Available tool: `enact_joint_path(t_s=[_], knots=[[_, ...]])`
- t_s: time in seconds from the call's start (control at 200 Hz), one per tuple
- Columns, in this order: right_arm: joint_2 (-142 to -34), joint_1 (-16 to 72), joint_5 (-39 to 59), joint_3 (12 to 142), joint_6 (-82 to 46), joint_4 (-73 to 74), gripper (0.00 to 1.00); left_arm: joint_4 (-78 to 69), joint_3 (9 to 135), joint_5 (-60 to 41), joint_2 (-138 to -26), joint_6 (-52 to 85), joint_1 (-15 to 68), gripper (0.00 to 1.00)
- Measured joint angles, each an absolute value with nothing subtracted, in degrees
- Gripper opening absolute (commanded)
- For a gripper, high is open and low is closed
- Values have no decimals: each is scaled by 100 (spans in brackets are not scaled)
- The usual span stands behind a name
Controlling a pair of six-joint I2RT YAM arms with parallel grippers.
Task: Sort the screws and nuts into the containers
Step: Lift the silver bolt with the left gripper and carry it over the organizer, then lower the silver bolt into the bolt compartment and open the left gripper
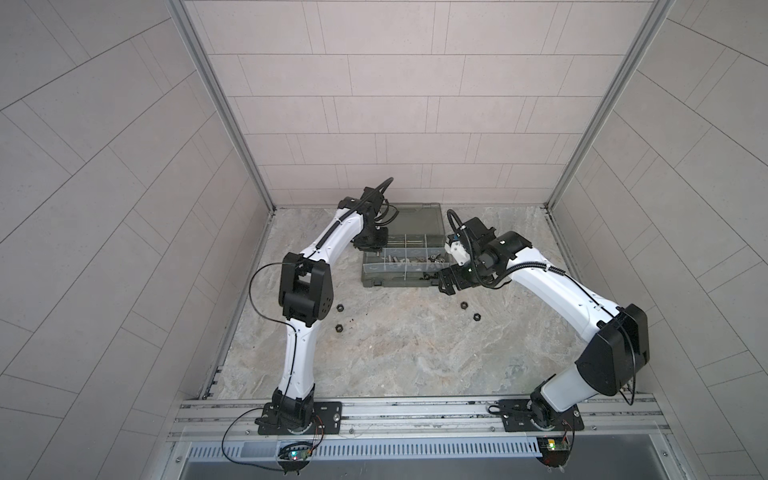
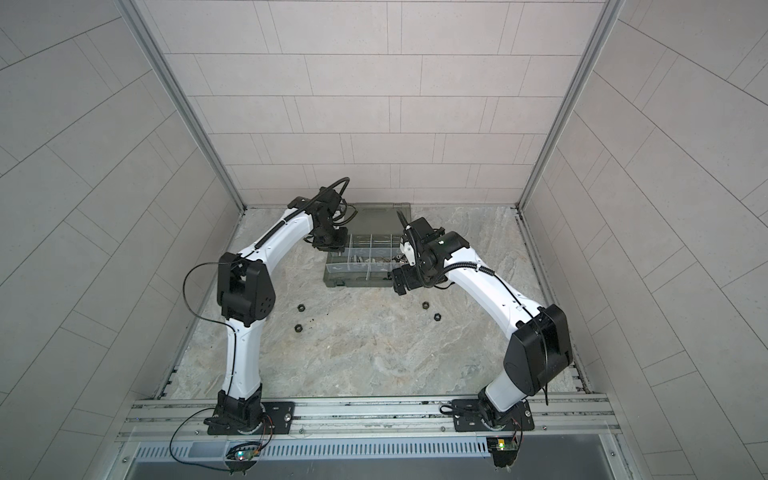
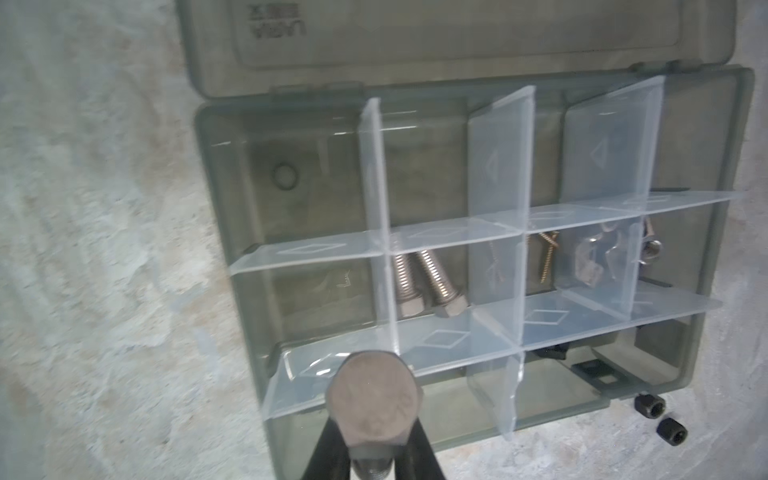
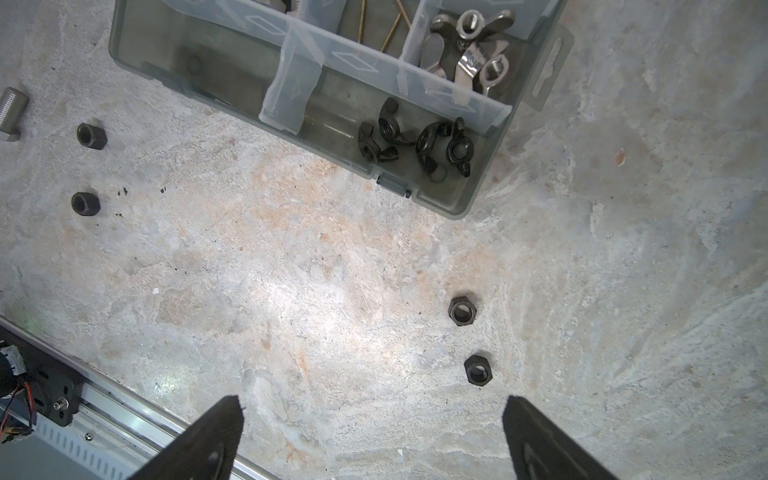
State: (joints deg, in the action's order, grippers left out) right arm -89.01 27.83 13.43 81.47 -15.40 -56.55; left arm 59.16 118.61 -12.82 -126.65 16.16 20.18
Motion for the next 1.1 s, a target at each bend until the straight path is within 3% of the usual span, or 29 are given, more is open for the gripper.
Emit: enact_joint_path(t_s=[0.235, 0.65, 0.695, 0.786, 0.881, 1.101], knots=[[-8665, 2679, 1273, 8090, -1540, -5725, 99, 5988, 12556, -1535, -13279, 1785, 2272, 13], [-8613, 2569, 1199, 8023, -1542, -5734, 99, 5983, 12652, -1697, -13526, 1863, 2340, 13], [-8613, 2569, 1194, 8023, -1542, -5734, 99, 5981, 12652, -1706, -13526, 1863, 2340, 17], [-8613, 2558, 1194, 8023, -1544, -5734, 99, 5986, 12652, -1737, -13531, 1863, 2344, 38], [-8615, 2558, 1197, 8025, -1542, -5734, 99, 5972, 12652, -1763, -13531, 1848, 2351, 49], [-8792, 2582, 1243, 8272, -1518, -5776, 99, 5966, 12593, -1728, -13458, 1844, 2335, 51]])
